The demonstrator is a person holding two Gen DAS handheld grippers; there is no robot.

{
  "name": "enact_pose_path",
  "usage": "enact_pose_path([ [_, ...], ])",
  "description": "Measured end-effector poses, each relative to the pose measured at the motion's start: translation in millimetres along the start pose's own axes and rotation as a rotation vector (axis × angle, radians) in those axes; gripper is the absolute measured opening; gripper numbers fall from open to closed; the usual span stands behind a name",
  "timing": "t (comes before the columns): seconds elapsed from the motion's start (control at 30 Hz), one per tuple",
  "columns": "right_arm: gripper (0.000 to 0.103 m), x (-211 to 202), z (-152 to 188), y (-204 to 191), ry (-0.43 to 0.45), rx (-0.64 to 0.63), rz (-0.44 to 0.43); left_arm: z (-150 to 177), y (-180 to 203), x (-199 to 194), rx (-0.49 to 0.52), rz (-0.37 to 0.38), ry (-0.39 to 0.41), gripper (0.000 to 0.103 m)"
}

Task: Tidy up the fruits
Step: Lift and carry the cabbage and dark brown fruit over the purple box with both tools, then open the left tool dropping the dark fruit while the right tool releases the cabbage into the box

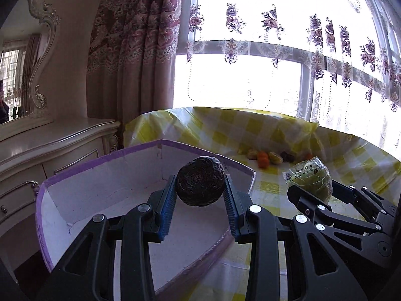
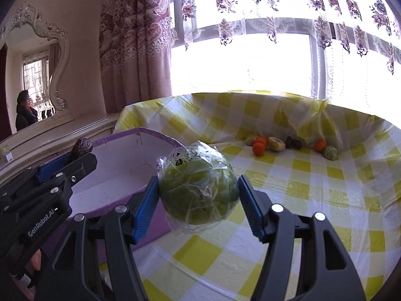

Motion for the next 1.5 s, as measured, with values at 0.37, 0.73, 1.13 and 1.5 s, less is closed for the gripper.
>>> enact_pose_path([
  [0.37,0.064,61,-24,-86,-0.133,-0.125,-0.133,-9,-88,19,-0.037,-0.159,-0.120,0.035],
  [0.73,0.064,132,16,-146,-0.556,-0.255,-0.179,32,-132,61,0.030,-0.167,-0.435,0.035],
  [1.13,0.091,156,50,-150,-0.750,-0.343,-0.119,46,-144,71,0.125,-0.212,-0.527,0.084],
  [1.5,0.094,113,-9,-124,-0.380,-0.239,-0.143,-8,-123,39,0.117,-0.257,-0.289,0.089],
])
Point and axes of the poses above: each gripper's, at about its wrist camera, not at the fingertips, and x roughly the way its jaws point, y to its right, z to its underside, the point moved 8 cm from there along x, roughly the way its jaws point, and after that the axes turned 11 degrees about -z, right-handed, at the moved point
